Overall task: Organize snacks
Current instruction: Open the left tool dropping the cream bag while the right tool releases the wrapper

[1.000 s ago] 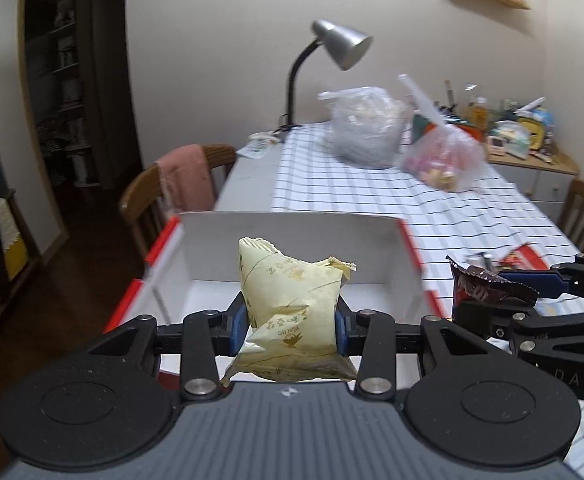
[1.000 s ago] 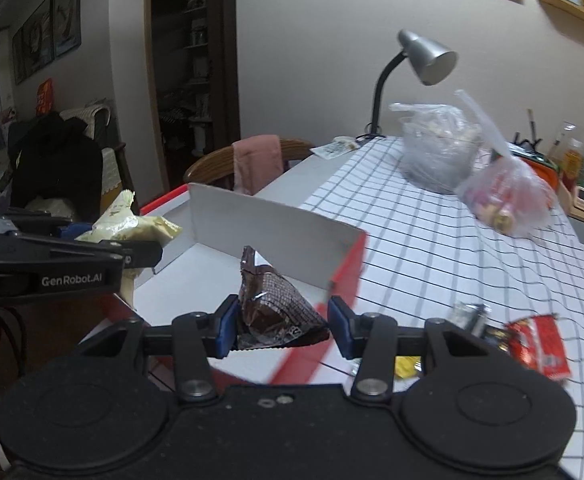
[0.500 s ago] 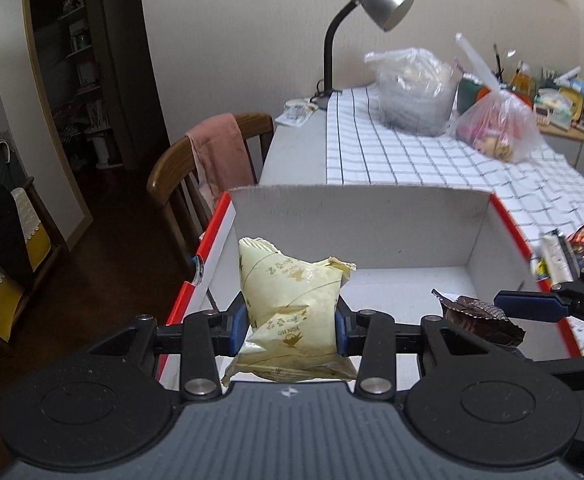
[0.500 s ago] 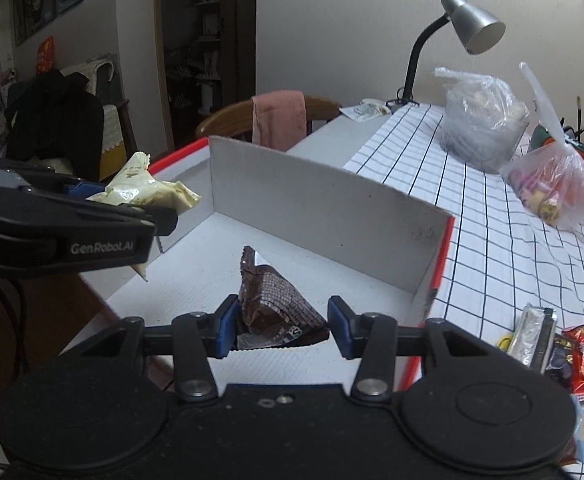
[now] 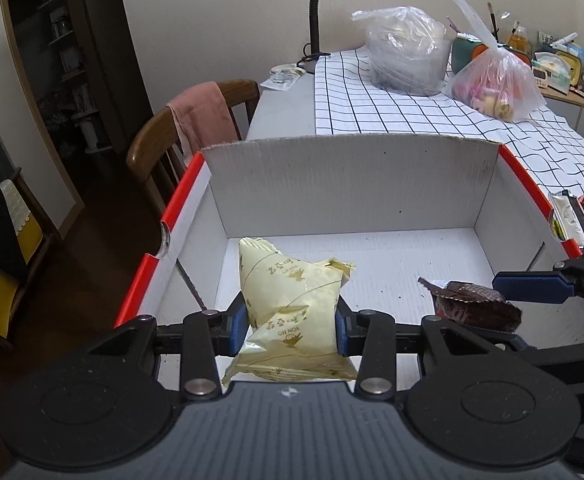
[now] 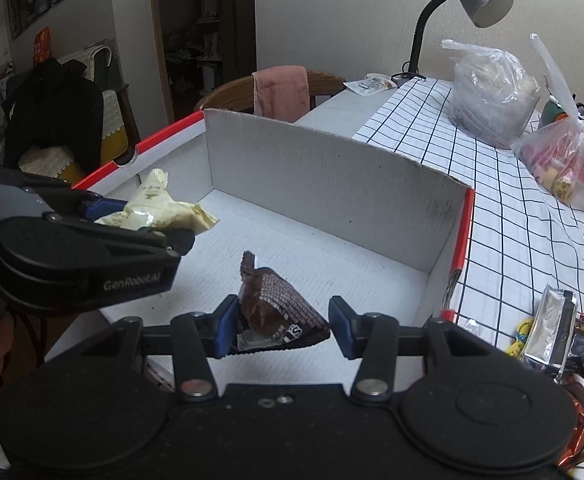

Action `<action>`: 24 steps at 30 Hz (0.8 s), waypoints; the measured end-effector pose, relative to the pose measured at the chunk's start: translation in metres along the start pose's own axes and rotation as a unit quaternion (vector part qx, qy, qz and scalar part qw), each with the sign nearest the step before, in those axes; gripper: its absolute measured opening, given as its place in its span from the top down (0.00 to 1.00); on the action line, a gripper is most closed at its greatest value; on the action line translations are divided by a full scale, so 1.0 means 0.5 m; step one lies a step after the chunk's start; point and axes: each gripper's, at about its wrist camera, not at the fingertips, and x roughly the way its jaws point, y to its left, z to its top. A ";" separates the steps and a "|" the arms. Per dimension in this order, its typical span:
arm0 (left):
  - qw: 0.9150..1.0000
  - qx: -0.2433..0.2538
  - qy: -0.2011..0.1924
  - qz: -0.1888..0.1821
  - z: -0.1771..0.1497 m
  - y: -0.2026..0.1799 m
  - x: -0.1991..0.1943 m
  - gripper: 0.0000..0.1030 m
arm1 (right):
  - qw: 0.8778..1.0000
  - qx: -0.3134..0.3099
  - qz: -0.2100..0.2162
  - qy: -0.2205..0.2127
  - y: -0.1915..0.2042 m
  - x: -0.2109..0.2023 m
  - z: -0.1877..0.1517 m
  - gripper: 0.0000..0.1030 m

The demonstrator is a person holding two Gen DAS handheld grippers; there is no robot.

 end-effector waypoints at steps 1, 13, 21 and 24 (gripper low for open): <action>1.000 -0.001 0.001 -0.002 0.000 0.000 0.002 0.61 | 1.000 0.002 0.001 0.001 -0.001 0.000 0.000 0.52; 1.000 -0.013 -0.005 -0.011 -0.004 0.003 -0.022 0.48 | 1.000 0.014 0.009 -0.018 -0.013 -0.036 -0.003 0.37; 0.999 -0.021 -0.033 -0.017 -0.004 -0.001 -0.076 0.33 | 0.999 0.025 0.017 -0.041 -0.024 -0.096 -0.008 0.23; 0.999 -0.015 -0.039 -0.019 -0.009 -0.008 -0.095 0.33 | 0.998 0.037 0.024 -0.054 -0.034 -0.123 -0.009 0.21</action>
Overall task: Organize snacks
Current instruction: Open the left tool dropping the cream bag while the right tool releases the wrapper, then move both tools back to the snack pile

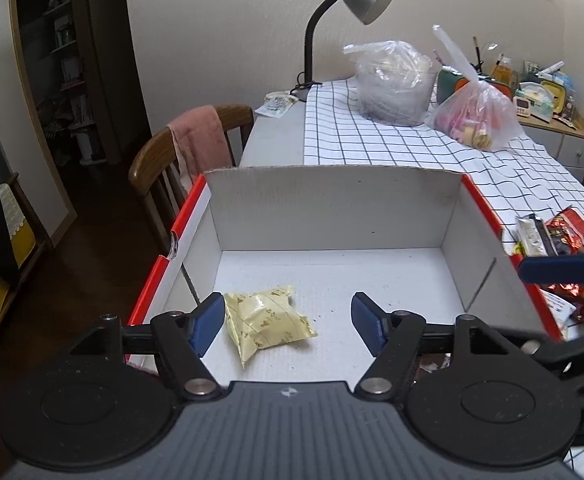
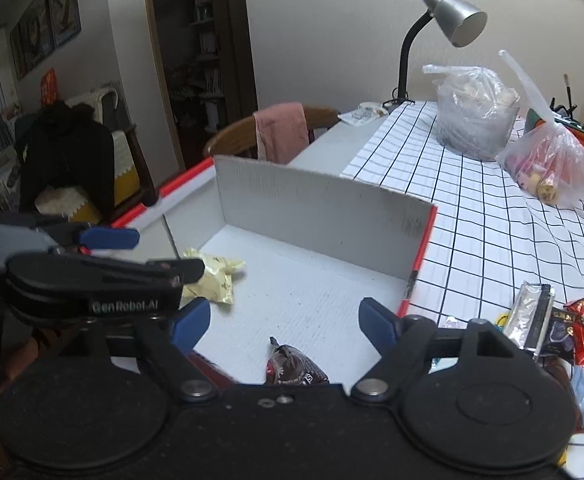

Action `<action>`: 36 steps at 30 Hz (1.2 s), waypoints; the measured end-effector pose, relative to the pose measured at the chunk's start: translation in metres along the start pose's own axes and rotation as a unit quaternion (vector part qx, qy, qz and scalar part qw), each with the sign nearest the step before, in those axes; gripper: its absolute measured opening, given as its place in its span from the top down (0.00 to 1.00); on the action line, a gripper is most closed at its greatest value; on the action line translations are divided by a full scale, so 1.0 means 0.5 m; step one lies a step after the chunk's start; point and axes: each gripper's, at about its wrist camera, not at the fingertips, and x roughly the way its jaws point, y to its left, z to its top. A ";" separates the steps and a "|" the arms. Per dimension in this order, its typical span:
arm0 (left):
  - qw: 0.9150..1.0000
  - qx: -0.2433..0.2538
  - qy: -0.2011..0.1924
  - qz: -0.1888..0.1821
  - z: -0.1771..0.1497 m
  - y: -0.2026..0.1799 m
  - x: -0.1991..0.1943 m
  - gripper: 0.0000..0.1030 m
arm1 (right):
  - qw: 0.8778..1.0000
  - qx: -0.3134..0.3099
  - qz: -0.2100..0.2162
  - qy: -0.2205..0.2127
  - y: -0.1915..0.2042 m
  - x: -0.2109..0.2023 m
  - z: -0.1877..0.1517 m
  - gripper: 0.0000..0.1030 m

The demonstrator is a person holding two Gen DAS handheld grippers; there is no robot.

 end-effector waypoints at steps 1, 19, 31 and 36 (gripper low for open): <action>1.000 0.001 -0.002 -0.001 -0.001 -0.003 -0.007 0.32 | 1.000 0.002 0.001 -0.004 -0.002 -0.009 0.000 0.20; 0.998 0.008 -0.052 -0.043 -0.007 -0.090 -0.119 0.20 | 0.998 0.020 0.004 -0.066 -0.085 -0.166 -0.035 0.01; 0.994 0.027 -0.048 -0.097 -0.016 -0.219 -0.126 0.19 | 0.995 0.046 -0.048 -0.068 -0.224 -0.244 -0.100 0.00; 0.992 0.037 -0.035 -0.118 -0.021 -0.282 -0.102 0.19 | 0.994 0.061 -0.075 -0.053 -0.287 -0.253 -0.133 0.00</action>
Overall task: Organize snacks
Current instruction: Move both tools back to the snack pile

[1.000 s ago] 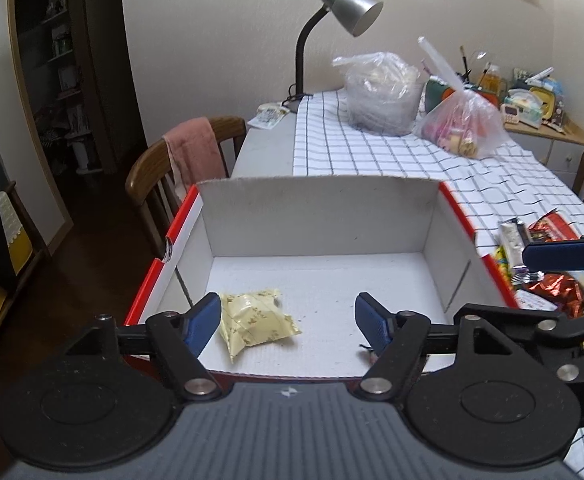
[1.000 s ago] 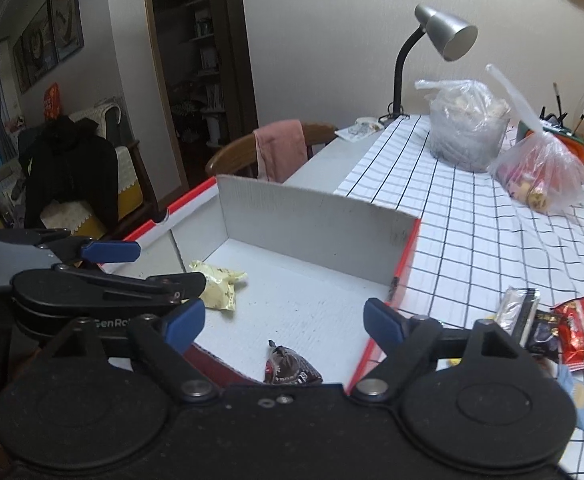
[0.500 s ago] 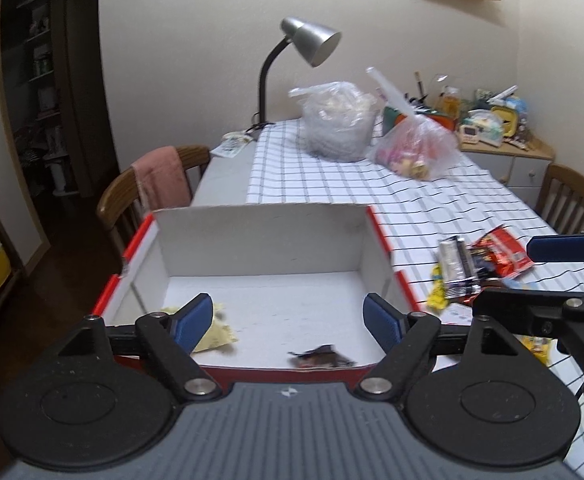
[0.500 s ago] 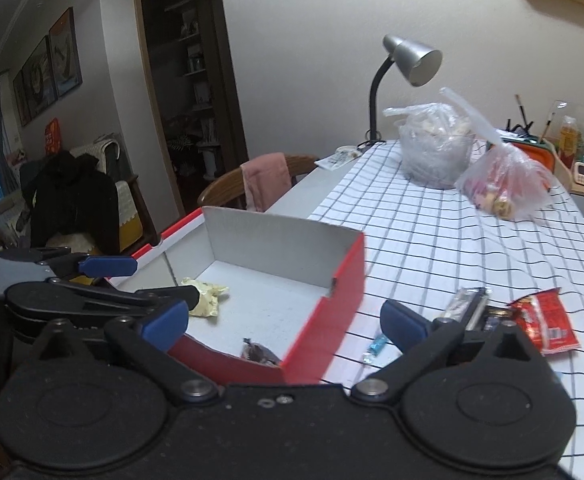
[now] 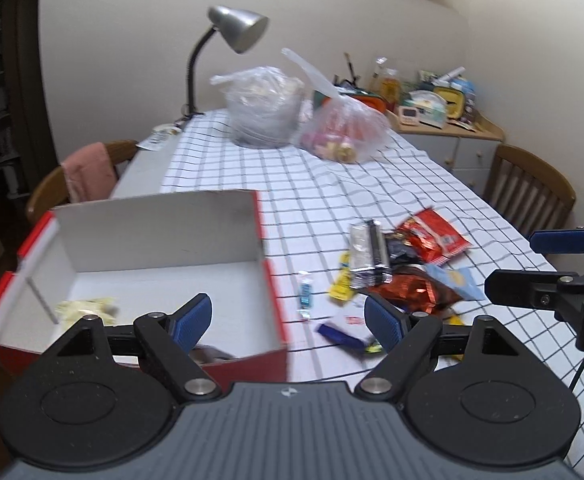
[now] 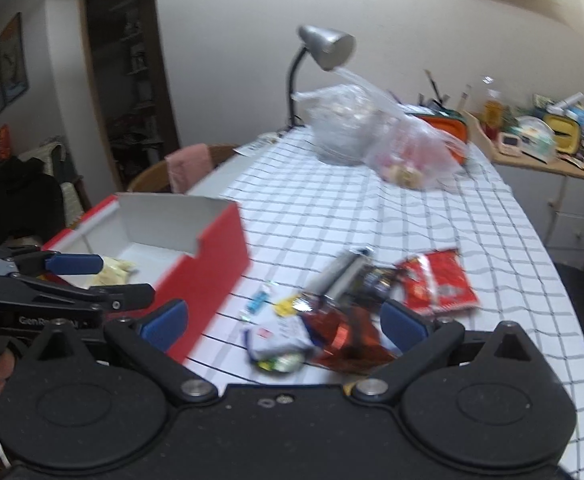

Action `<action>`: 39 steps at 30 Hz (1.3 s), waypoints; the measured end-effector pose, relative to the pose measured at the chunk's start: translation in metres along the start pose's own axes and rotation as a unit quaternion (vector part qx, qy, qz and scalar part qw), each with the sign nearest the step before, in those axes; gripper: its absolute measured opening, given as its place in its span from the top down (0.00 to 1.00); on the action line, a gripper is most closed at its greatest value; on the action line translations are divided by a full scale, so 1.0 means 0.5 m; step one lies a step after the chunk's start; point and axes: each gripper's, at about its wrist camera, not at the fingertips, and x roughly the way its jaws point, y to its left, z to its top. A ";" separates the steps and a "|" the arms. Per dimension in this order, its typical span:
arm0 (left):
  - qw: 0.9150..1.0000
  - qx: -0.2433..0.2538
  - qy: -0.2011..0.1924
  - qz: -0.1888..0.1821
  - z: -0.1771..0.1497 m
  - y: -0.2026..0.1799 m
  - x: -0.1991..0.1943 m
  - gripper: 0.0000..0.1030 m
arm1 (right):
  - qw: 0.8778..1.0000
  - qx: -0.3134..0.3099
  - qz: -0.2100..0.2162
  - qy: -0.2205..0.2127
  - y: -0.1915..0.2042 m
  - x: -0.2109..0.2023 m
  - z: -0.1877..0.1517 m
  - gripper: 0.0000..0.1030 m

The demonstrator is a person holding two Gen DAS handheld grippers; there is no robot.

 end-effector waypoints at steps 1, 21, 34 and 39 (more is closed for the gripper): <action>1.000 0.002 0.004 -0.004 0.000 -0.011 0.009 0.19 | 1.000 0.001 -0.004 0.003 -0.011 0.001 -0.005 0.00; 0.992 0.058 0.111 -0.032 0.010 -0.142 0.213 0.19 | 0.993 -0.035 -0.011 0.110 -0.113 0.084 -0.111 0.03; 0.983 0.059 0.169 -0.028 0.024 -0.137 0.320 0.19 | 0.989 -0.050 0.020 0.135 -0.112 0.149 -0.118 0.15; 0.981 0.053 0.186 -0.029 0.016 -0.138 0.350 0.19 | 0.989 -0.049 0.028 0.140 -0.116 0.164 -0.117 0.20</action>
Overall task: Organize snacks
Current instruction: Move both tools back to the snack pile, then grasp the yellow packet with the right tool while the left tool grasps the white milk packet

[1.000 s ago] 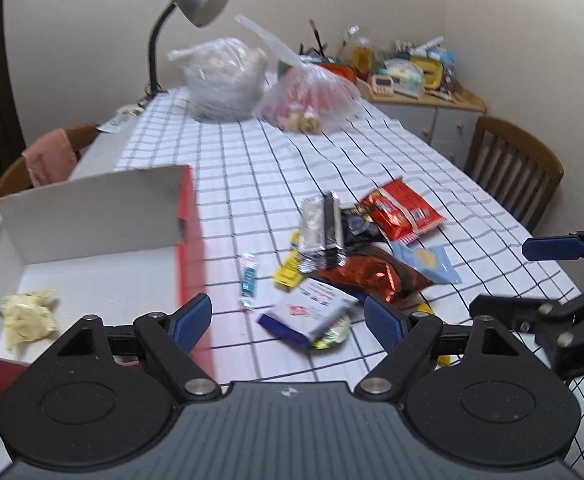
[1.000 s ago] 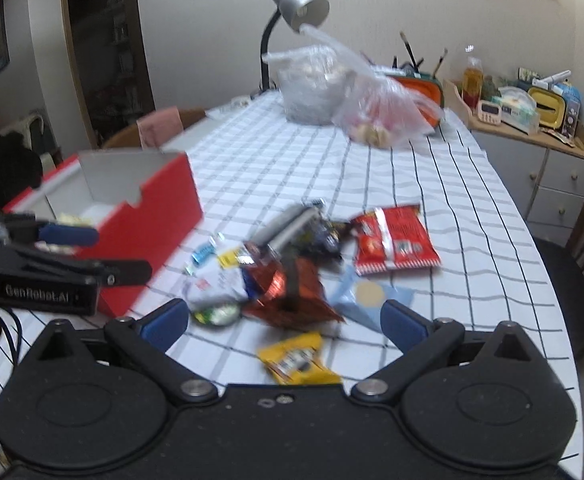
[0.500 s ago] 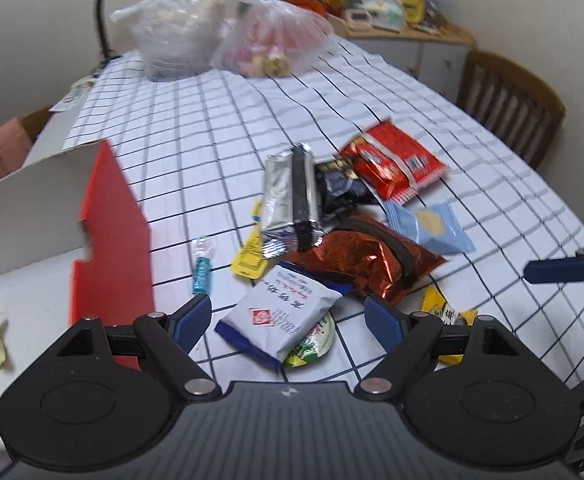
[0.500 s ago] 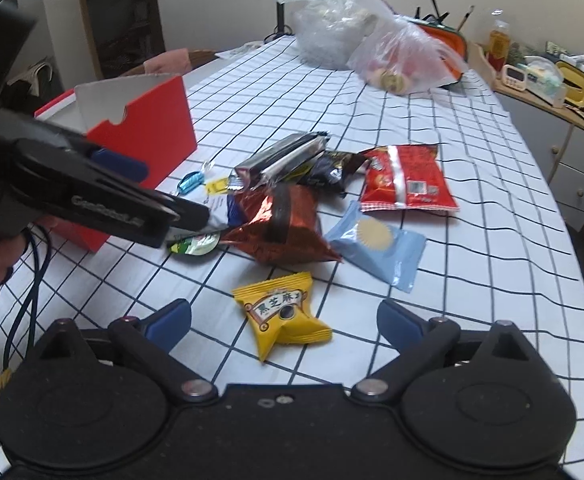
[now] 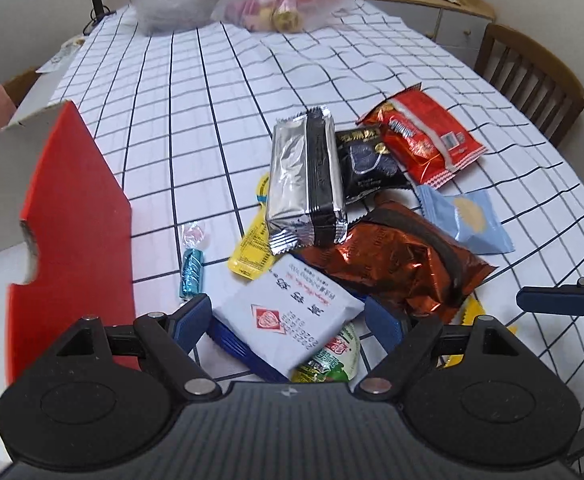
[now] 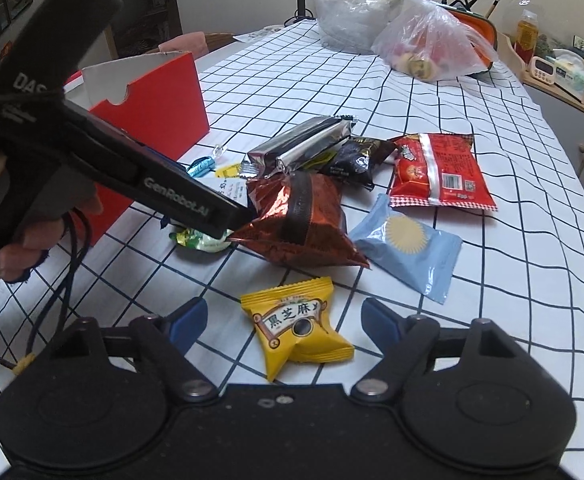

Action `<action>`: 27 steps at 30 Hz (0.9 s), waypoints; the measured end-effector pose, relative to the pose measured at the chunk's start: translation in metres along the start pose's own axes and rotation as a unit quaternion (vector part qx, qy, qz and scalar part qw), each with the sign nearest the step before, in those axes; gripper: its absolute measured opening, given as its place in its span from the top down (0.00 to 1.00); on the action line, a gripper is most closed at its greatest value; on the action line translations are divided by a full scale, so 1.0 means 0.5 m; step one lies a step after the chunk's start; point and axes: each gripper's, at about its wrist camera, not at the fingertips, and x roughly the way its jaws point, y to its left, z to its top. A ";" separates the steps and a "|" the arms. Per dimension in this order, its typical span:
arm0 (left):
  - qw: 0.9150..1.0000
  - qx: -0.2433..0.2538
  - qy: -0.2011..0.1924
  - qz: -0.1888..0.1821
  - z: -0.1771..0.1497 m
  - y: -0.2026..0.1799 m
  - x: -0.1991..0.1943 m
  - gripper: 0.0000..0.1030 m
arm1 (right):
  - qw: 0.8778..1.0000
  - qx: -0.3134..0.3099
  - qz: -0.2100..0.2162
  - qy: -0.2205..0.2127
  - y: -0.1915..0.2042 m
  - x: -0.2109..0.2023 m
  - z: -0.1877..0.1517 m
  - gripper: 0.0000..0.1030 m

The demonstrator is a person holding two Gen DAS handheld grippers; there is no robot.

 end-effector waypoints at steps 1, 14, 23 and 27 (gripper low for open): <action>1.000 0.000 0.001 -0.001 0.000 0.000 0.004 0.19 | 1.000 0.000 0.000 0.002 -0.001 0.003 0.000 0.22; 1.000 -0.017 -0.011 0.007 -0.006 0.007 0.005 0.24 | 1.000 -0.006 -0.011 0.017 -0.003 0.035 -0.006 0.39; 0.999 -0.030 -0.018 0.008 -0.018 0.010 -0.013 0.48 | 0.999 -0.024 -0.028 0.008 0.010 0.027 -0.012 0.63; 1.000 -0.016 0.002 -0.008 -0.033 0.002 -0.020 0.48 | 0.999 -0.024 -0.023 0.008 0.010 0.018 -0.020 0.63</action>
